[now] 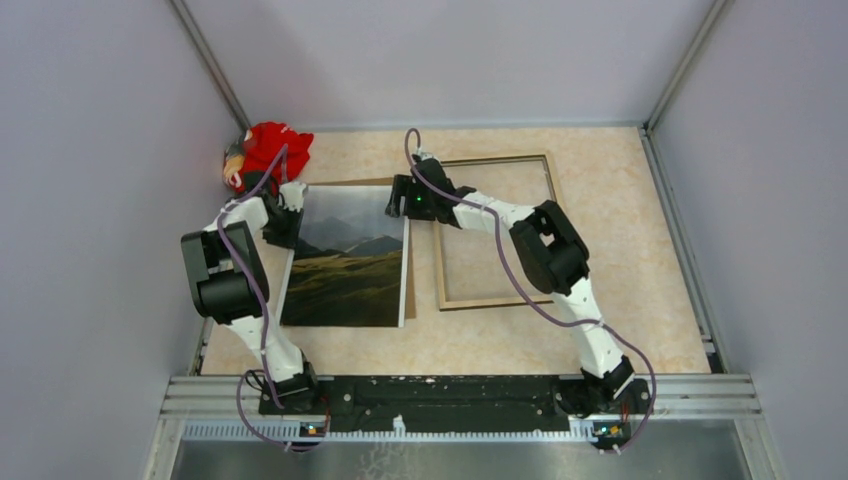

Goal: Put the photo into the frame
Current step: Pick up the photo at the center of the board.

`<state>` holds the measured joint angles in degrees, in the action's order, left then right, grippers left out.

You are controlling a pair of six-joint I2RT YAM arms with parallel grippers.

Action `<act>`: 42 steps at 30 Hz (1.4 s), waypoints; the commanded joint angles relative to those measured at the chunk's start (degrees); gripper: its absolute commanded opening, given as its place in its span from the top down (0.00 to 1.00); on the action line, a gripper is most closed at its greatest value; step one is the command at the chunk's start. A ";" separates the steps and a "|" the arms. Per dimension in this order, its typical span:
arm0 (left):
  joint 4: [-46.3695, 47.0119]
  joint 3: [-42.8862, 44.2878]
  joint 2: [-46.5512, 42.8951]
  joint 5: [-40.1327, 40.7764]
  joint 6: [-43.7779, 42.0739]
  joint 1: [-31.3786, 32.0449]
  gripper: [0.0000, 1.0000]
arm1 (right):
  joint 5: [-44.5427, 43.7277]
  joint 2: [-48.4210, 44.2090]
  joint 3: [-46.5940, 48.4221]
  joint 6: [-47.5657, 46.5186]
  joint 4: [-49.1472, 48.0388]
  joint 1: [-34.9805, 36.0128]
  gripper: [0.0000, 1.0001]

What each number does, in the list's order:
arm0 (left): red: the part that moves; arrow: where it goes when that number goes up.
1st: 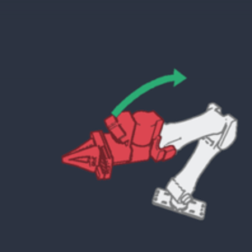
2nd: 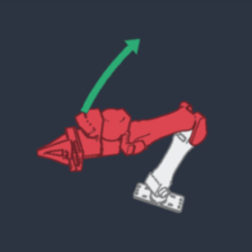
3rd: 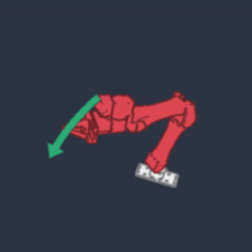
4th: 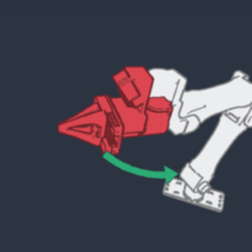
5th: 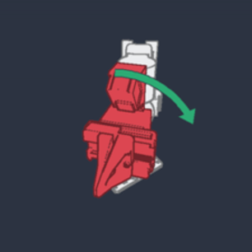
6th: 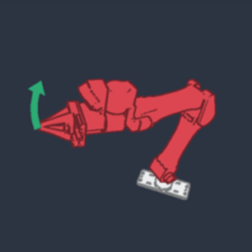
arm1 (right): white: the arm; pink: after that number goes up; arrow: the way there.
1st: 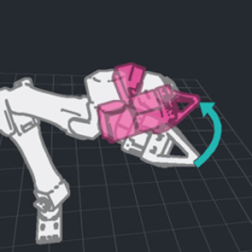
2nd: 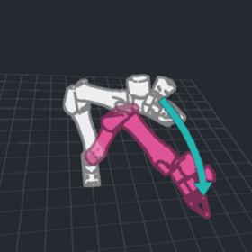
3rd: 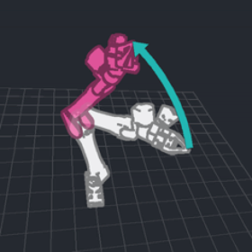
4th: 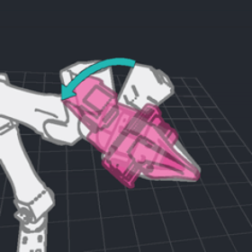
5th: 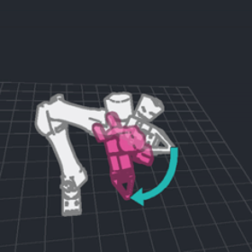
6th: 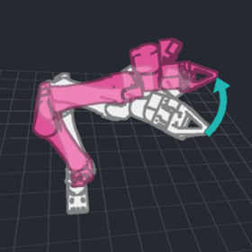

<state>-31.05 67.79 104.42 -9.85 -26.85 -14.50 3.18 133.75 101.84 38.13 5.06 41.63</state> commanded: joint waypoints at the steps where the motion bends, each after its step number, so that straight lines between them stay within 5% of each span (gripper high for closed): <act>1: 1.60 -1.96 2.48 0.60 -0.70 0.60 0.71 | 3.96 -4.57 -2.43 0.77 -6.62 0.82 0.29; 19: 1.27 -1.79 1.69 0.57 -1.17 1.00 0.74 | 5.47 -10.21 -8.86 -2.97 -13.10 1.42 0.29; 29: 0.91 -1.52 1.46 0.35 -1.21 1.07 0.75 | 11.36 -8.36 -12.49 2.54 -21.50 0.11 0.32; 37: 0.45 -1.14 1.23 -0.13 -1.24 1.08 0.75 | 16.26 -5.29 -13.47 9.64 -26.70 -1.29 0.53; 42: -1.35 0.25 0.26 0.11 -1.24 1.05 0.73 | 17.34 -4.29 -10.62 10.12 -23.89 -1.71 0.87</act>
<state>-30.20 67.72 104.42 -8.67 -27.44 -14.09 18.35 128.16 87.59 46.78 -18.04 40.21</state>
